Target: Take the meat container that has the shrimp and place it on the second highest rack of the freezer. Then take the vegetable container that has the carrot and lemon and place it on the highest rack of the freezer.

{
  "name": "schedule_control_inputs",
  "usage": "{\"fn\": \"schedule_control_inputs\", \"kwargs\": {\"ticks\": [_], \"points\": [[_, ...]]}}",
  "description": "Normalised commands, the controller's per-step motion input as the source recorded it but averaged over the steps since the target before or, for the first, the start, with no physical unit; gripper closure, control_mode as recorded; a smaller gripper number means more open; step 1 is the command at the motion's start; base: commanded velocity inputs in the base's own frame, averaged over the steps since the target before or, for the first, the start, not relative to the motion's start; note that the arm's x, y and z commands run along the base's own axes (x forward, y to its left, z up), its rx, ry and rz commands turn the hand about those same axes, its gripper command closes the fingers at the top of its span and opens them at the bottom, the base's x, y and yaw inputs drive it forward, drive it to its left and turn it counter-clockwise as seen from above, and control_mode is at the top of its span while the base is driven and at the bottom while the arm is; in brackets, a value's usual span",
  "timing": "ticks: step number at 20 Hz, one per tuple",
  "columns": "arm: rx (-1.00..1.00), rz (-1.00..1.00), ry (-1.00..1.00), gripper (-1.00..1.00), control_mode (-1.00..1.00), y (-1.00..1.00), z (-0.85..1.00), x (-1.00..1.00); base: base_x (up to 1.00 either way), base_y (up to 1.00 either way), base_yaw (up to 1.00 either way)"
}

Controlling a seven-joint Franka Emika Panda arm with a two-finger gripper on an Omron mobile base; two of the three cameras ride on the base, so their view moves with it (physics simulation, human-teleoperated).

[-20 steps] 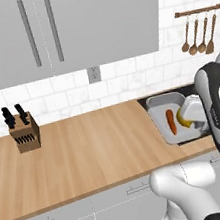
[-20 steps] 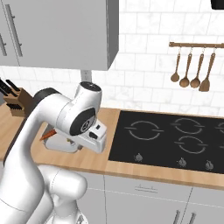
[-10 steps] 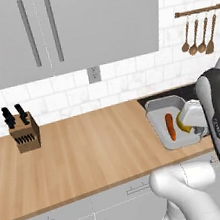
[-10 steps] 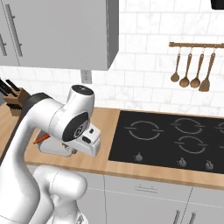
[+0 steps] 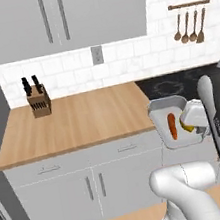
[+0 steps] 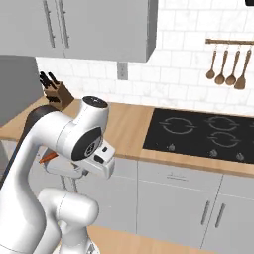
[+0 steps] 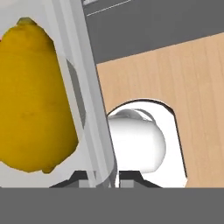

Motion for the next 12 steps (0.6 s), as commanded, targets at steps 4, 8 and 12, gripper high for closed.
{"fn": "schedule_control_inputs", "kwargs": {"ticks": [4, 8, 12], "points": [[0.00, 0.00, 0.00, 1.00, 1.00, 0.00, 0.00, 0.00, -0.02, 0.40, 0.99], [0.00, 0.00, 0.00, 1.00, 1.00, 0.00, 0.00, 0.00, -0.15, 0.27, 0.98], [0.00, 0.00, 0.00, 1.00, 1.00, 0.00, 0.00, 0.00, -0.20, 0.26, 0.95]]}}
